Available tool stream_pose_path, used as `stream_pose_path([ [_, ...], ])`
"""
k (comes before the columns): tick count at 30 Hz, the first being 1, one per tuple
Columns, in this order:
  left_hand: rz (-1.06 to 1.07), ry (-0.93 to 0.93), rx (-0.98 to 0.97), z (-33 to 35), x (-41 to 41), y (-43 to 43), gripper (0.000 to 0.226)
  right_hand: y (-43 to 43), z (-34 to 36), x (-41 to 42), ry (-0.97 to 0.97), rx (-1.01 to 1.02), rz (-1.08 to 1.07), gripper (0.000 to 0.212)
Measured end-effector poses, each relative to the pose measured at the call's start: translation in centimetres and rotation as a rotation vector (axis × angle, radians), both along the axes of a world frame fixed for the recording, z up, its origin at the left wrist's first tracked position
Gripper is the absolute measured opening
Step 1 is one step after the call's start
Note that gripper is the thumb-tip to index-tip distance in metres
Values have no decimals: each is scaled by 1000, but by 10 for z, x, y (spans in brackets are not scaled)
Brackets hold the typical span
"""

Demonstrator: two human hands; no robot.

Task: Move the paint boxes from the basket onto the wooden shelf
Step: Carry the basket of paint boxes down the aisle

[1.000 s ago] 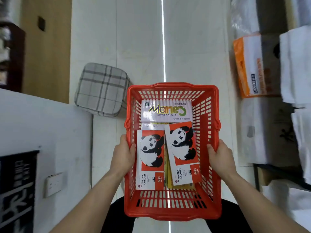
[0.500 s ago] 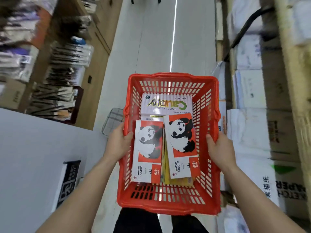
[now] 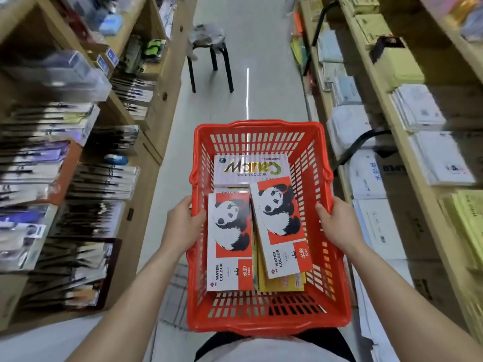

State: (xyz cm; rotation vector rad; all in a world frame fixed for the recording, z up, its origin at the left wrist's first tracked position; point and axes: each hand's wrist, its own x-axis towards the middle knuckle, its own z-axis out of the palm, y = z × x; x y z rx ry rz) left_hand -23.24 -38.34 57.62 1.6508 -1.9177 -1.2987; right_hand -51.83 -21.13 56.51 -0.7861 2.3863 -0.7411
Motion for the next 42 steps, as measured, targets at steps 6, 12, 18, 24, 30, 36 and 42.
stream_pose_path([
  [6, 27, 4, -20, 13, -75, -147, 13, -156, 1, -79, 15, -21, 62, 31],
  [12, 83, -14, -39, 30, -165, -296, 14, -328, 11, -175, -44, -51, 124, 33],
  [18, 111, 28, -30, 42, -239, -449, 15, -498, 29, -257, -6, -42, 156, 35],
  [24, 122, 66, -34, 30, -306, -622, 17, -674, 25, -326, 65, -51, 178, 31],
  [30, 126, 50, -20, 14, -360, -807, 10, -851, 17, -385, 88, -22, 157, 27],
  [36, 119, 32, -24, 17, -419, -968, 22, -1018, 8, -442, 105, -33, 161, 26],
  [42, 148, -14, 3, 0, -480, -1122, 17, -1182, -25, -506, 58, -41, 189, 26],
])
